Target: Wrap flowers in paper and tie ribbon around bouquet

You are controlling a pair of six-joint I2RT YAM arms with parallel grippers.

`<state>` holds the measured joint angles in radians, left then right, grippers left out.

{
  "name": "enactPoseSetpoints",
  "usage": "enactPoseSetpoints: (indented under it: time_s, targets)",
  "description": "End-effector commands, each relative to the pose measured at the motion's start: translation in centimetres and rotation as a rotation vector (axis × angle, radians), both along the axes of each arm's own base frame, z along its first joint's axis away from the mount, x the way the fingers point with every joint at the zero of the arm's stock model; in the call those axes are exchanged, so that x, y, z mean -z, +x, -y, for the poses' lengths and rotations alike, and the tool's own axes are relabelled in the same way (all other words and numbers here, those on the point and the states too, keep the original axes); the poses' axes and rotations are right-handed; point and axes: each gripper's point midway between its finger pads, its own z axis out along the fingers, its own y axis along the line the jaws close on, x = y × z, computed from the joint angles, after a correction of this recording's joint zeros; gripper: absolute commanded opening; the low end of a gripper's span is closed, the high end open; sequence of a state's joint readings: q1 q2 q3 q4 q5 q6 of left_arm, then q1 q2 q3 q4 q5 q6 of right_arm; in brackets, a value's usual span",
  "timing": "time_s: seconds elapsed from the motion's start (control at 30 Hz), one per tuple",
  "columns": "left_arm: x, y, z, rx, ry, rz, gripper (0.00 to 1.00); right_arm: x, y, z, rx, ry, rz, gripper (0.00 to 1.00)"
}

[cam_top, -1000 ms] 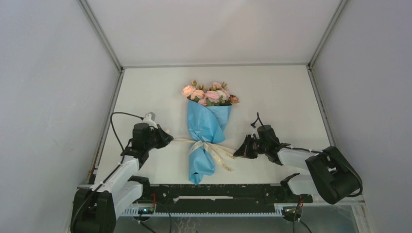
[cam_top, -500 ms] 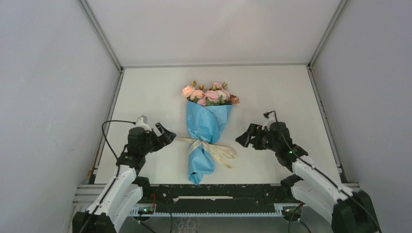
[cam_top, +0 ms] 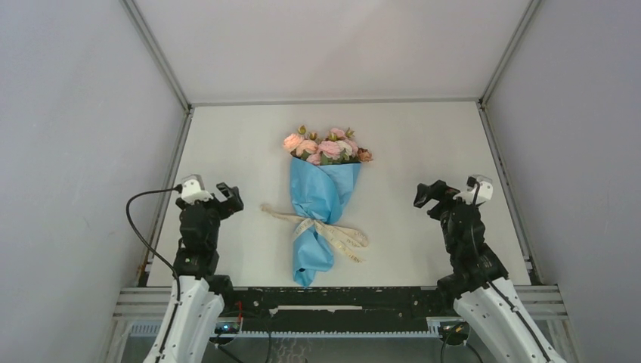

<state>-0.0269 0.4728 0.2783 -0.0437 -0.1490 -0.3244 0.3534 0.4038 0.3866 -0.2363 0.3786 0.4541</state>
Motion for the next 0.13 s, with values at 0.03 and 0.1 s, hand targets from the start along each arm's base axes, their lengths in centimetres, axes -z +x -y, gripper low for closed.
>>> enactPoseSetpoints:
  time_s: [0.03,0.1]
  targets:
    - [-3.36,1.0,-0.82,0.009,0.107,0.153,1.0,-1.19,0.19,2.77,0.145,-0.048,0.026,0.99]
    - [-2.93,1.09,-0.97,0.008,0.129,0.154,1.0,-1.29,0.16,2.73,0.133,-0.065,0.029,1.0]
